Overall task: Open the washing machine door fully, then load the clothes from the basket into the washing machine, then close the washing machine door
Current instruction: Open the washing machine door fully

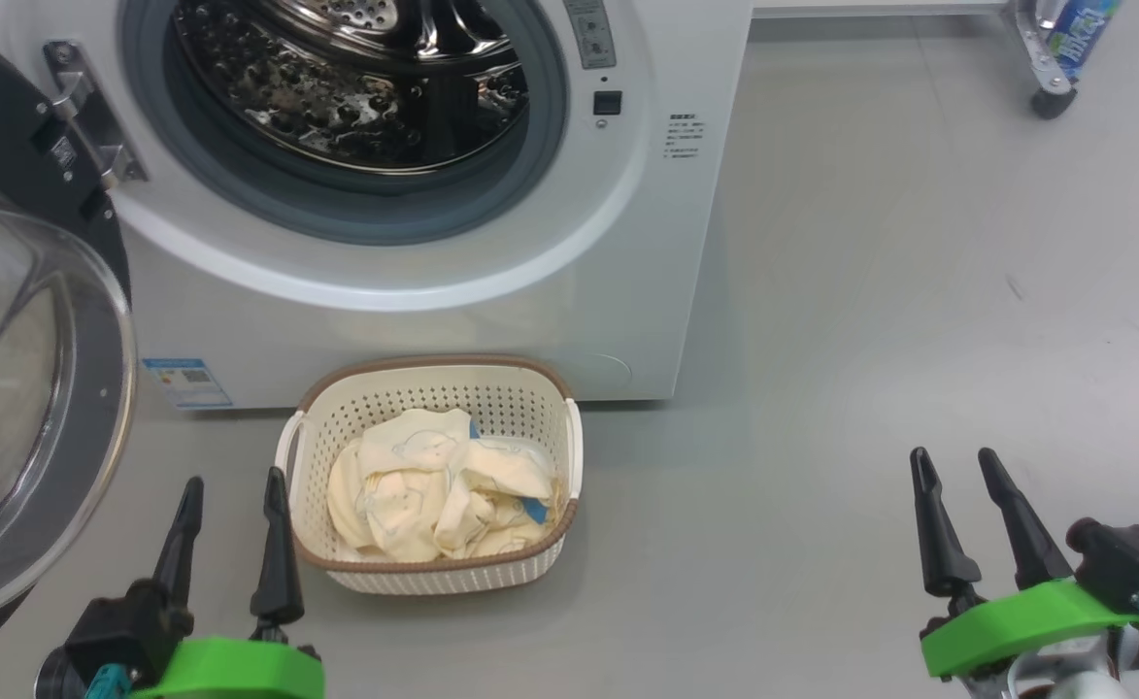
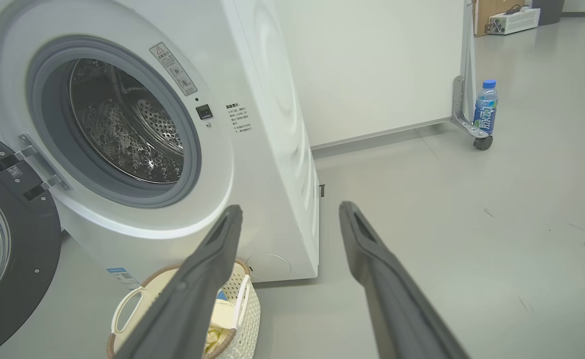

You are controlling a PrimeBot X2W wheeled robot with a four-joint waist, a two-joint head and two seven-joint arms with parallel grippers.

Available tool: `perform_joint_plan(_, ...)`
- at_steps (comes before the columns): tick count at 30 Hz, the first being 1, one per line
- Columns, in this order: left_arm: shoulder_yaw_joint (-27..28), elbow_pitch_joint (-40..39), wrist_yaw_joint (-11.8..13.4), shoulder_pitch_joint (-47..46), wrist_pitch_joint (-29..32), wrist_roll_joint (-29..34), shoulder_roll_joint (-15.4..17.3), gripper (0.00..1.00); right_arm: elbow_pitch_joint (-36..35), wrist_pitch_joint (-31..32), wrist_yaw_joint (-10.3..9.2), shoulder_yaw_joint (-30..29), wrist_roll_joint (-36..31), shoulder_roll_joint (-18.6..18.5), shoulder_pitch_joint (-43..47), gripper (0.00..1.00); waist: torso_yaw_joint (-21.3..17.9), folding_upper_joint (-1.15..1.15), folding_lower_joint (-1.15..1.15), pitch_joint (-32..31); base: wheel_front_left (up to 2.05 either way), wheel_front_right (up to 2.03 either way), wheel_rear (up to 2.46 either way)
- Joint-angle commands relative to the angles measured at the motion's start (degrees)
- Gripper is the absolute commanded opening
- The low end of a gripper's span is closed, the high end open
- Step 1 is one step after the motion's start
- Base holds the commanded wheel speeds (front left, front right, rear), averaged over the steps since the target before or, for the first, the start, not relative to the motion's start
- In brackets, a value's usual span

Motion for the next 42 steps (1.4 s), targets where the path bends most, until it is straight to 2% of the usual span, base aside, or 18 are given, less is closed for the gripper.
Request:
perform_joint_plan(1,2.56,-1.91,-0.20,-0.92,-0.78,0.05,0.54,1.00,-2.00,-0.54,-0.15,1.06,-0.81,-0.72,-1.17,1.00,-1.49,0.00,0.00,0.29,0.00,0.00,0.00)
perform_joint_plan(8,4.93,-3.58,-0.97,3.70,-0.80,0.28,-0.19,1.00,-2.22,-0.54,-0.15,0.59,-1.53,-1.03,-0.46,1.00,-4.47,0.00,0.00,-0.54,0.00,0.00,0.00)
perform_joint_plan(18,4.67,-7.76,-1.91,8.30,-0.80,0.76,-0.56,1.00,-2.77,-0.54,-0.15,-0.38,-2.76,-0.36,1.40,1.00,-5.69,0.00,0.00,-0.47,0.00,0.00,0.00)
perform_joint_plan(28,5.11,-9.87,-1.47,10.66,-0.81,-2.14,-0.58,1.00,-2.72,-0.54,-0.15,-1.72,-3.82,0.33,2.31,1.00,-4.43,0.00,0.00,-0.66,0.00,0.00,0.00)
perform_joint_plan(42,4.63,-10.59,-0.83,10.78,-0.81,-2.12,-0.58,1.00,-1.68,-0.54,-0.15,-1.33,-4.31,0.56,2.18,1.00,-2.88,0.00,0.00,-1.24,0.00,0.00,0.00)
